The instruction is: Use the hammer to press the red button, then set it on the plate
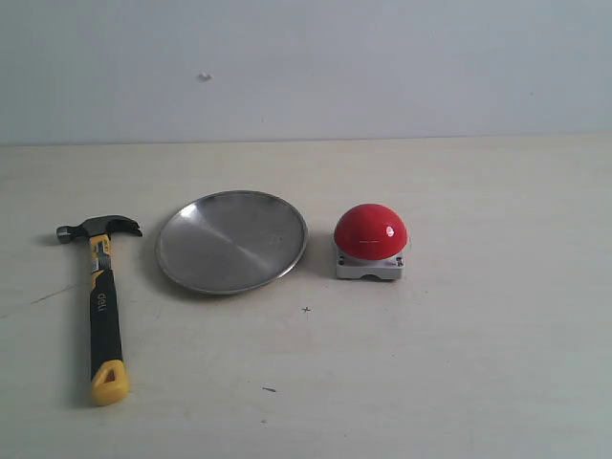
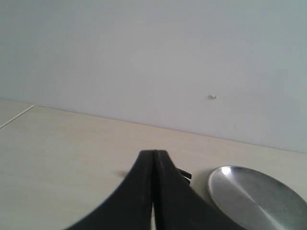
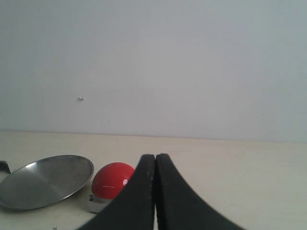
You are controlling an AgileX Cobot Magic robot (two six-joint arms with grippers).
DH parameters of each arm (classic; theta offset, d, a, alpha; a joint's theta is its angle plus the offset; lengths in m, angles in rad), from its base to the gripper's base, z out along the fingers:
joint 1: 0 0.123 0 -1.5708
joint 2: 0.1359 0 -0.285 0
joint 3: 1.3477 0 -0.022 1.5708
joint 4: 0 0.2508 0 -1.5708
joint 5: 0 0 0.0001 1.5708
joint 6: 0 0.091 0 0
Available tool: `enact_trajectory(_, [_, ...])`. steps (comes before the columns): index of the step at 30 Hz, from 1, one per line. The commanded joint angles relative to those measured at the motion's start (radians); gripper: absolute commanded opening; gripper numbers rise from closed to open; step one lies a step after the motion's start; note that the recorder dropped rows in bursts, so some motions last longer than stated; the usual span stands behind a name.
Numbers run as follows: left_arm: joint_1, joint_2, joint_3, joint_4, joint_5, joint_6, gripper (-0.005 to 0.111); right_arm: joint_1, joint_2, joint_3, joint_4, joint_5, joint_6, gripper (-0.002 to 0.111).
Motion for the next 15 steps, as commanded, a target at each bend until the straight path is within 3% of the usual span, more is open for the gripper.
enact_trajectory(1, [-0.006, 0.003, 0.002, 0.005, -0.015, -0.008, 0.0, -0.007, -0.006, 0.005, -0.004, -0.011, -0.002, 0.0])
enact_trajectory(5, [-0.006, 0.003, 0.002, 0.005, -0.176, -0.023, 0.0, -0.007, -0.006, 0.005, -0.004, -0.011, -0.002, 0.0])
enact_trajectory(10, [-0.006, 0.003, 0.002, 0.002, -0.344, -0.27, 0.0, -0.007, -0.006, 0.005, -0.004, -0.011, -0.002, 0.0])
enact_trajectory(15, [-0.006, 0.003, 0.002, 0.005, -0.571, -0.259, 0.0, -0.007, -0.006, 0.005, -0.004, -0.011, -0.002, 0.0])
